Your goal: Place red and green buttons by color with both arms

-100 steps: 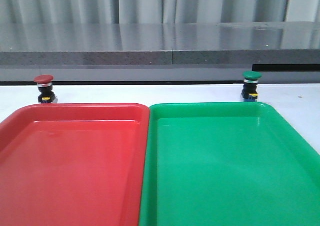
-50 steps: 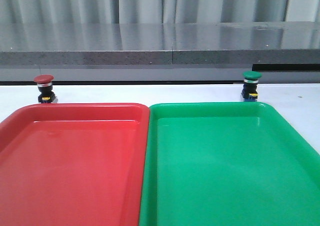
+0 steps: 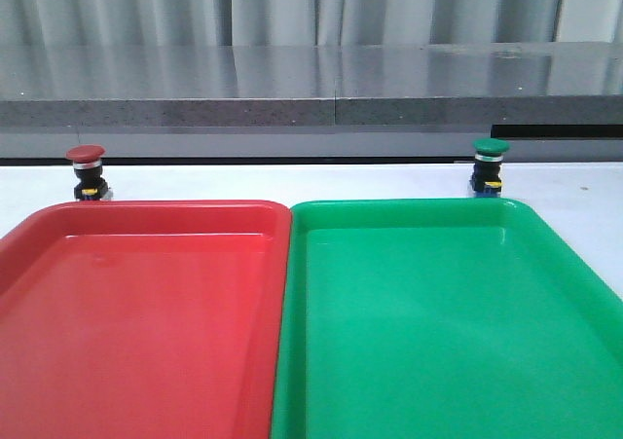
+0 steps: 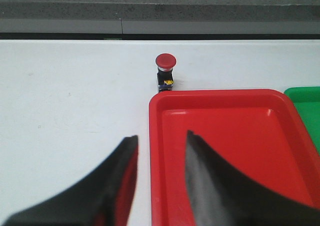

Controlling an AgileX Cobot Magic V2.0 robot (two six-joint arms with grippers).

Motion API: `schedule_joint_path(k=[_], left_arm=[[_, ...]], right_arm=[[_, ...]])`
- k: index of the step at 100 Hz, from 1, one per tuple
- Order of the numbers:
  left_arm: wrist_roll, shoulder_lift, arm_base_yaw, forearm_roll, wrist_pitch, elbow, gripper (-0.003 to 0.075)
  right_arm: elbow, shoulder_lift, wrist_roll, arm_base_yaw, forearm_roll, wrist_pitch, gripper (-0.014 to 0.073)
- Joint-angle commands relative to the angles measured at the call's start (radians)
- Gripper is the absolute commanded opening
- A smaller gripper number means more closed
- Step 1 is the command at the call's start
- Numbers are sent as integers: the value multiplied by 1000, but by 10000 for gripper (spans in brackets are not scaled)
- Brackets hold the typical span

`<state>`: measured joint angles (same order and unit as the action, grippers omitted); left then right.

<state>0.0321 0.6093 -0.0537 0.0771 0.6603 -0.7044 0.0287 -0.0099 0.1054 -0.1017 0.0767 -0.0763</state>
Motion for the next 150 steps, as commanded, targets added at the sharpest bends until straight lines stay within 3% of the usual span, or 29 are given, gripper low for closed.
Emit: schedule_joint_path(k=[1, 11, 46, 110, 150], left_arm=[[6, 7, 6, 11, -63, -35, 454], [6, 7, 6, 11, -78, -35, 549], [6, 59, 6, 57, -111, -64, 548], [-8, 798, 6, 55, -172, -523, 548], [-18, 1087, -8, 53, -168, -748, 548]], right_arm=[[-16, -21, -5, 3, -1, 76, -67], [-16, -21, -5, 3, -1, 76, -67], [-16, -21, -5, 3, -1, 76, -67], [-16, -21, -5, 3, -1, 76, -67], [-16, -21, -5, 3, -1, 76, -67]])
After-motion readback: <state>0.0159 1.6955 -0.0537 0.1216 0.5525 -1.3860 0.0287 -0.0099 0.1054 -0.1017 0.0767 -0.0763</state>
